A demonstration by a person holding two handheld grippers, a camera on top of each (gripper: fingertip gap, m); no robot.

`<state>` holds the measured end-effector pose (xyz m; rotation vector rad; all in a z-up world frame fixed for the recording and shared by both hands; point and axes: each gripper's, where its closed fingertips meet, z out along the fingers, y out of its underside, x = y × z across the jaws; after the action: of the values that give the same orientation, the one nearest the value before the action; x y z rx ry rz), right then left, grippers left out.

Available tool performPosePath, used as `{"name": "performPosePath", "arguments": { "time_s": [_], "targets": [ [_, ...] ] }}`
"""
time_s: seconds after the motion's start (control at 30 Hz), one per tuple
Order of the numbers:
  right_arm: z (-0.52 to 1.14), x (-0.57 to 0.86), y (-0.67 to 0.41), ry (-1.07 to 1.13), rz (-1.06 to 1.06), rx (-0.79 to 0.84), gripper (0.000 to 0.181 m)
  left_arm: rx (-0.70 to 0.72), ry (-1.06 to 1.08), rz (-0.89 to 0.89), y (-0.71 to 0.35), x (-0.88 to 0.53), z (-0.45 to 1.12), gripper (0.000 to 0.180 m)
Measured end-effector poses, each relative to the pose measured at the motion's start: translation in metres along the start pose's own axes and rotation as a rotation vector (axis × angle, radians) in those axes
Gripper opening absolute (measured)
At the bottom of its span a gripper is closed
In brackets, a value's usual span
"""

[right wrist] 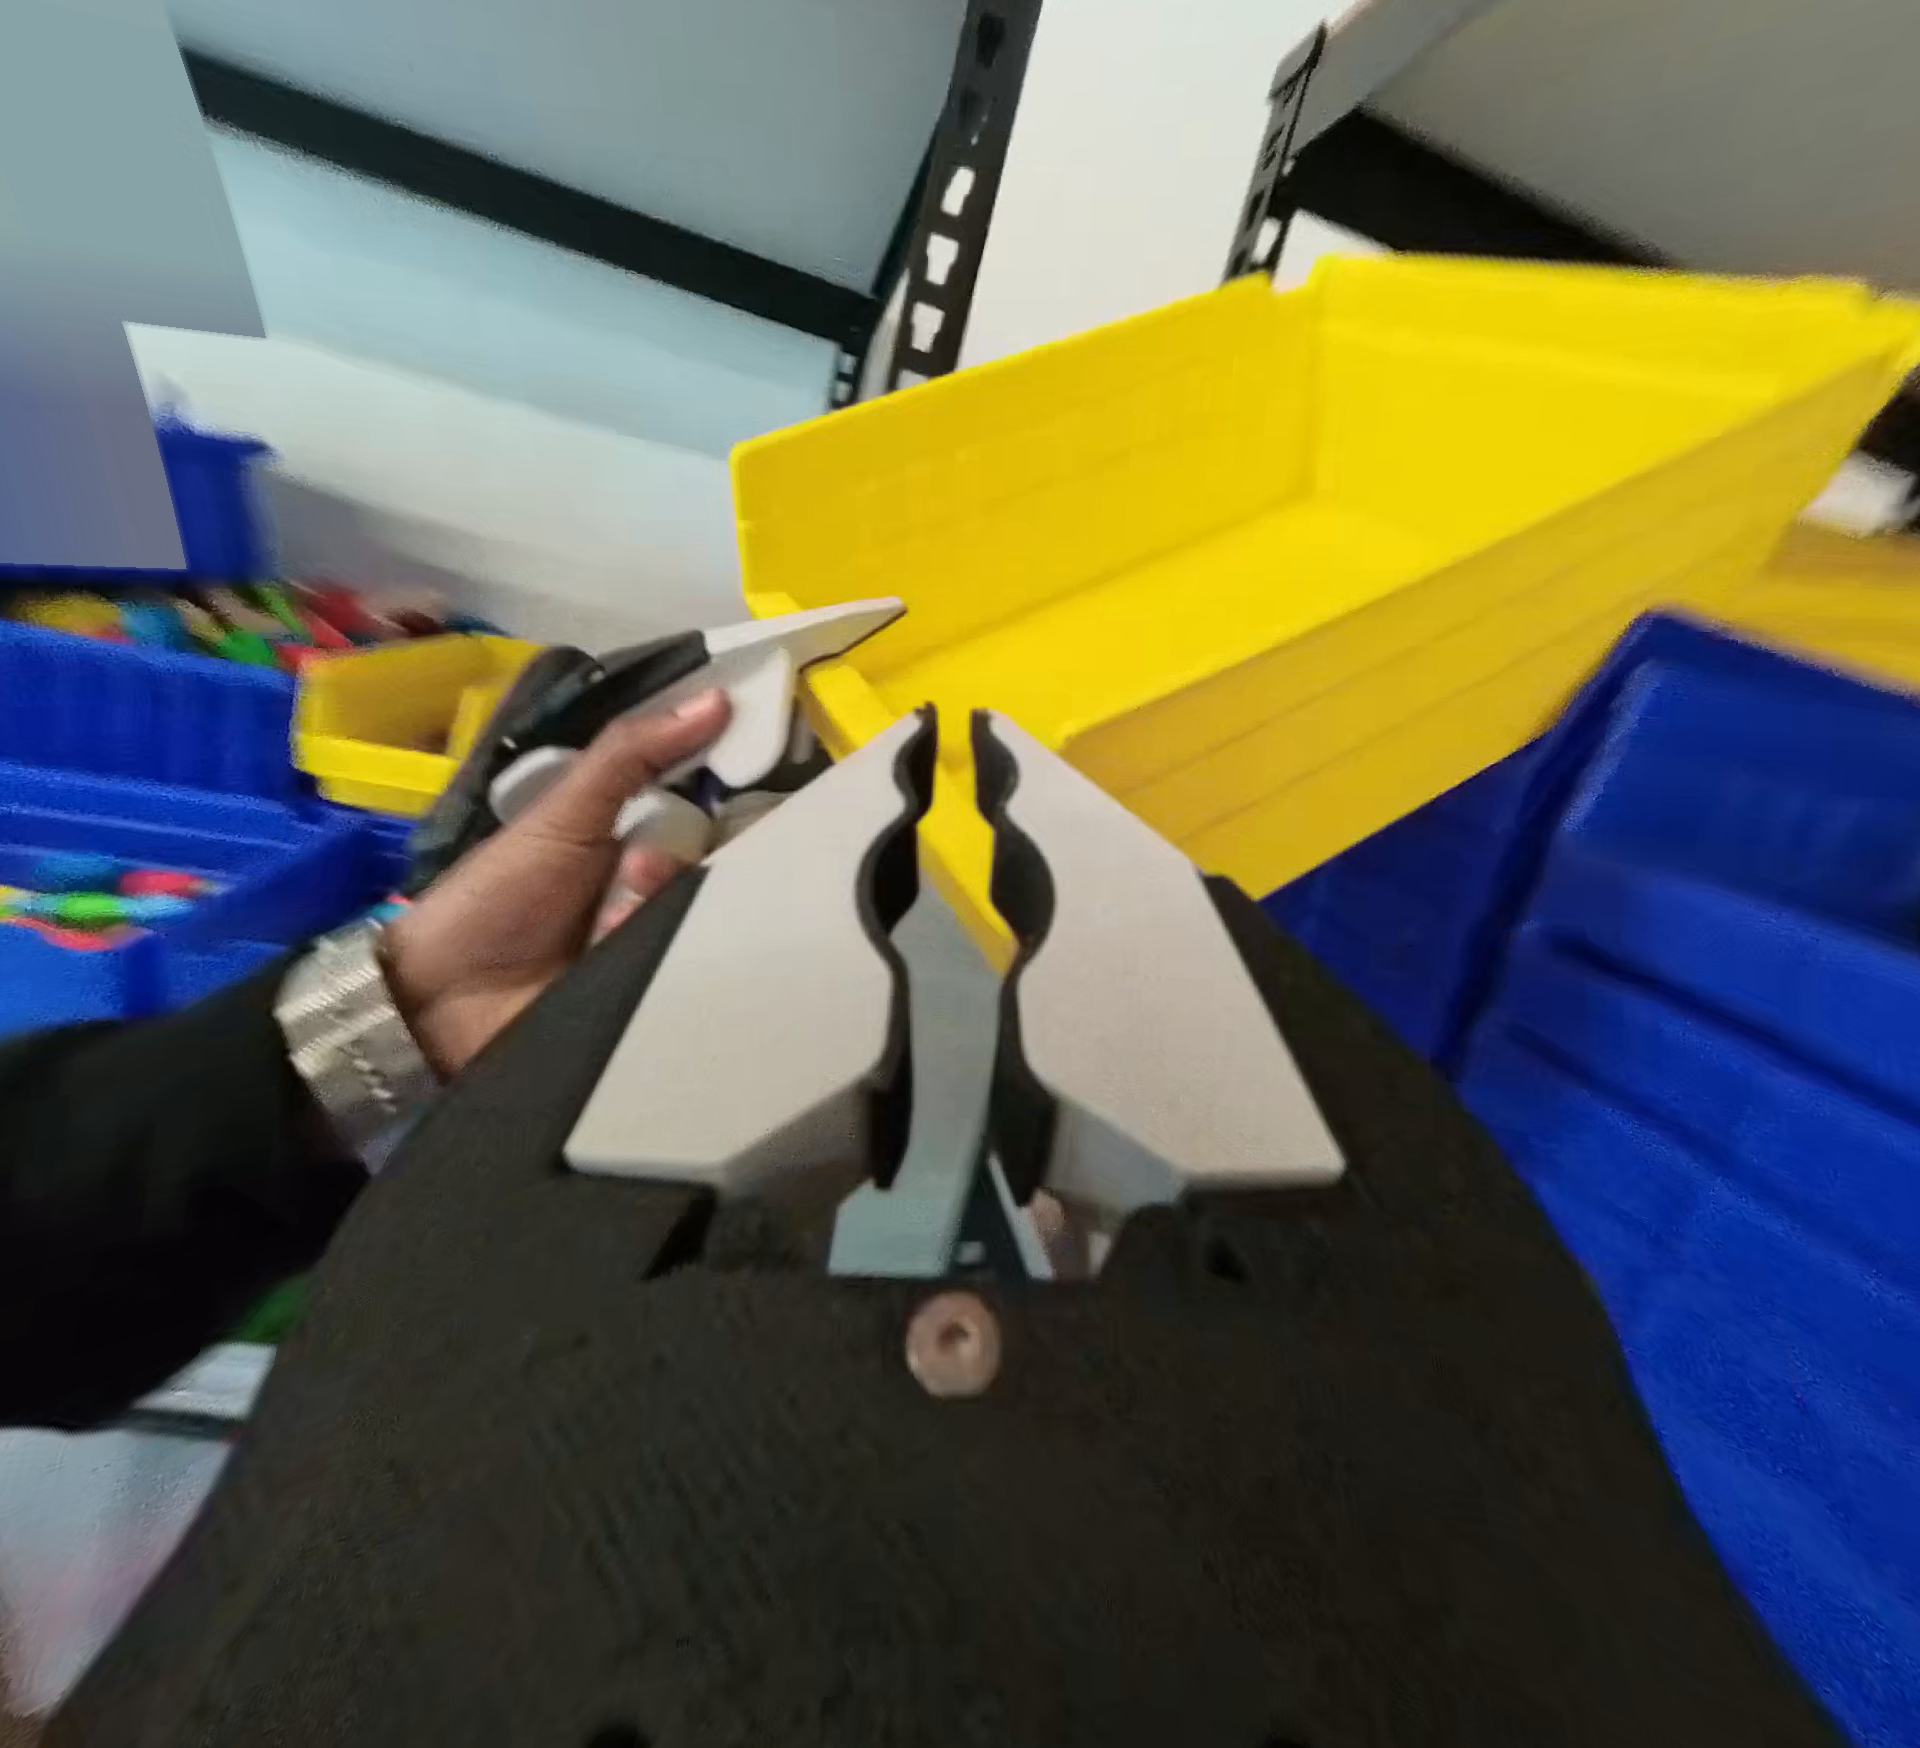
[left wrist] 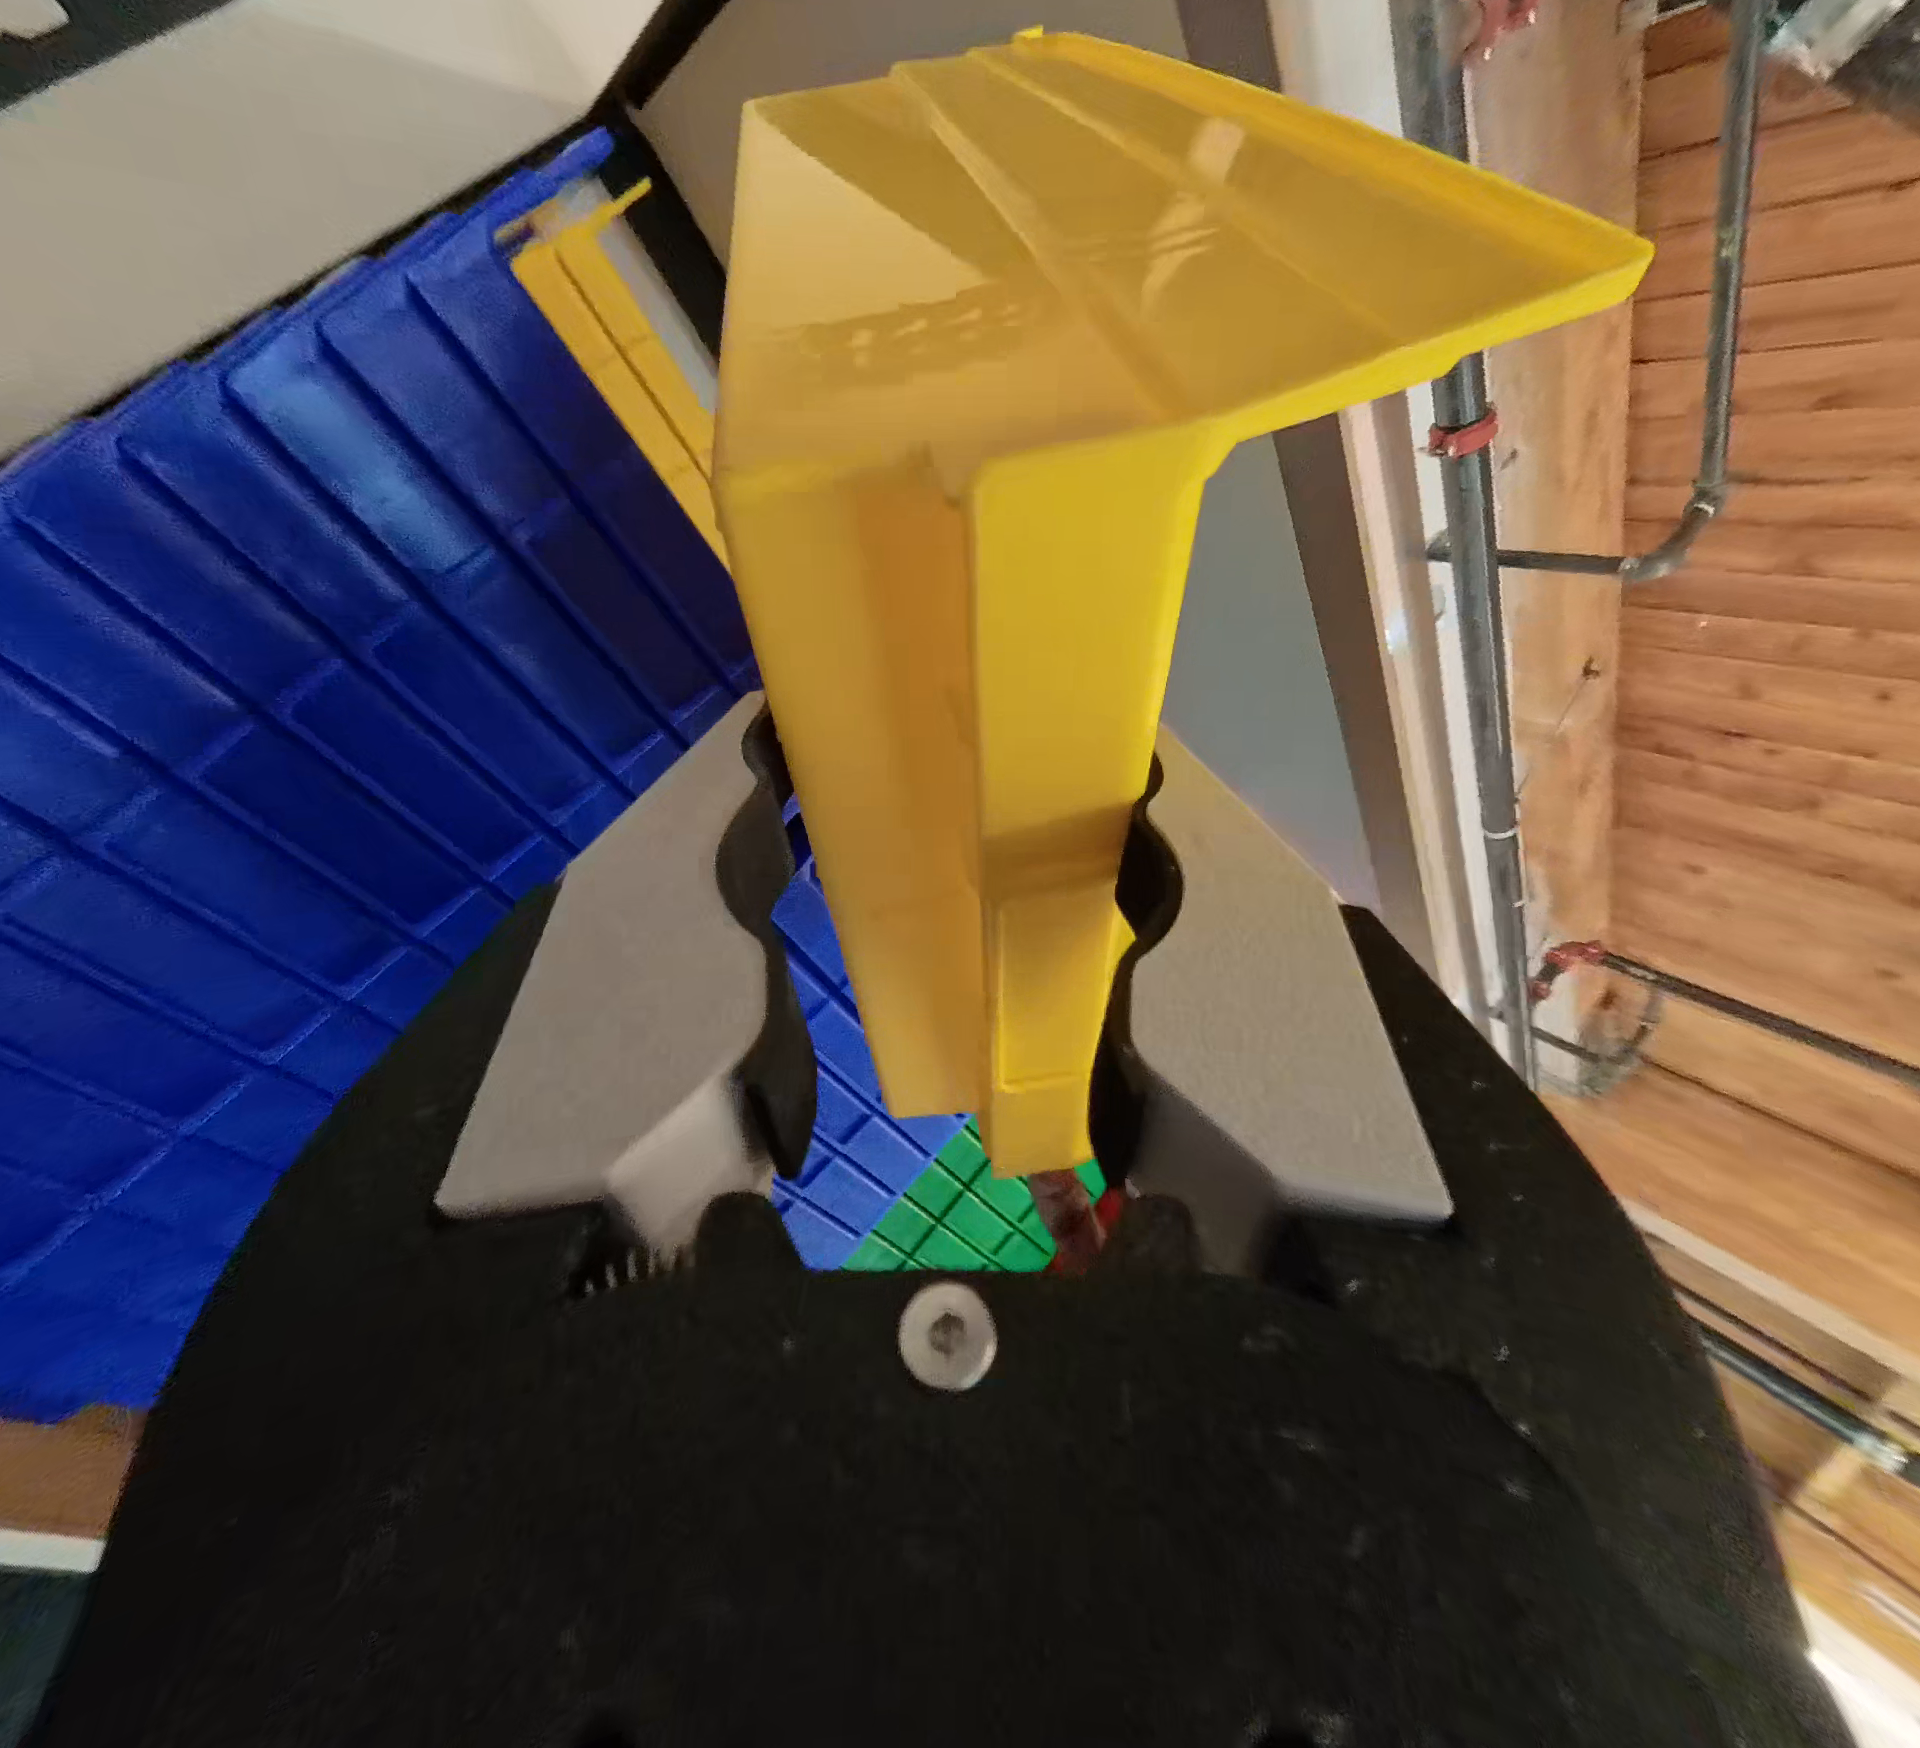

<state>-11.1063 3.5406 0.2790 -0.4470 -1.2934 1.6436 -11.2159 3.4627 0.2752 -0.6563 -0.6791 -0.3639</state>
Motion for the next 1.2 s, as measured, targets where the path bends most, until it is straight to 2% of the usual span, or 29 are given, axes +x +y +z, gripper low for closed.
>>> {"name": "performPosePath", "arguments": {
  "time_s": [0.07,0.13,0.17,0.2,0.27,0.33,0.47,0.5,0.63,0.7,0.77,0.87,0.93,1.03,1.1,1.13,1.17,1.2],
  "targets": [
    [-0.004,-0.007,0.004,-0.054,0.126,0.018,0.0,0.054,0.0,0.024,0.001,0.005,-0.012,0.059],
    [-0.019,-0.011,0.002,-0.009,0.191,0.092,0.0,0.116,-0.006,0.042,0.0,0.008,-0.026,0.059],
    [-0.03,-0.01,-0.001,0.041,0.201,0.143,0.013,0.146,-0.007,0.053,-0.002,0.009,-0.035,0.061],
    [-0.042,-0.004,0.0,0.137,0.201,0.178,0.045,0.179,-0.006,0.058,-0.005,0.011,-0.044,0.061],
    [-0.058,-0.001,0.008,0.247,0.168,0.177,0.049,0.218,-0.003,0.076,-0.007,0.015,-0.061,0.062],
    [-0.053,-0.011,0.019,0.18,0.265,0.134,0.055,0.226,0.005,0.15,0.0,0.026,-0.074,0.062],
    [-0.04,-0.014,0.034,-0.038,0.654,0.076,0.06,0.226,0.007,0.42,0.022,0.054,-0.104,0.062],
    [-0.039,-0.015,0.043,-0.075,0.726,0.039,0.056,0.221,-0.018,0.49,0.027,0.059,-0.113,0.062],
    [-0.043,-0.04,0.11,-0.207,0.913,-0.206,0.016,0.161,-0.119,0.739,0.05,0.072,-0.158,0.062],
    [-0.05,-0.066,0.131,-0.281,0.96,-0.281,0.012,0.139,-0.155,0.799,0.064,0.082,-0.185,0.061],
    [-0.059,-0.093,0.142,-0.333,0.921,-0.336,0.011,0.11,-0.213,0.854,0.079,0.092,-0.212,0.06],
    [-0.076,-0.128,0.137,-0.378,0.921,-0.332,0.009,0.079,-0.353,0.951,0.1,0.109,-0.257,0.062],
    [-0.086,-0.149,0.131,-0.405,0.928,-0.333,0.007,0.053,-0.435,0.959,0.116,0.119,-0.288,0.062],
    [-0.103,-0.191,0.126,-0.444,0.804,-0.386,0.005,0.068,-0.566,0.923,0.14,0.136,-0.341,0.065],
    [-0.118,-0.225,0.116,-0.493,0.735,-0.411,0.004,0.11,-0.58,0.838,0.162,0.159,-0.378,0.079],
    [-0.127,-0.243,0.108,-0.526,0.733,-0.414,0.003,0.106,-0.526,0.768,0.178,0.173,-0.394,0.093],
    [-0.135,-0.261,0.097,-0.565,0.751,-0.41,0.003,0.077,-0.493,0.708,0.198,0.187,-0.41,0.093],
    [-0.144,-0.281,0.085,-0.608,0.765,-0.412,0.003,0.048,-0.485,0.654,0.219,0.2,-0.427,0.101]
  ]
}}
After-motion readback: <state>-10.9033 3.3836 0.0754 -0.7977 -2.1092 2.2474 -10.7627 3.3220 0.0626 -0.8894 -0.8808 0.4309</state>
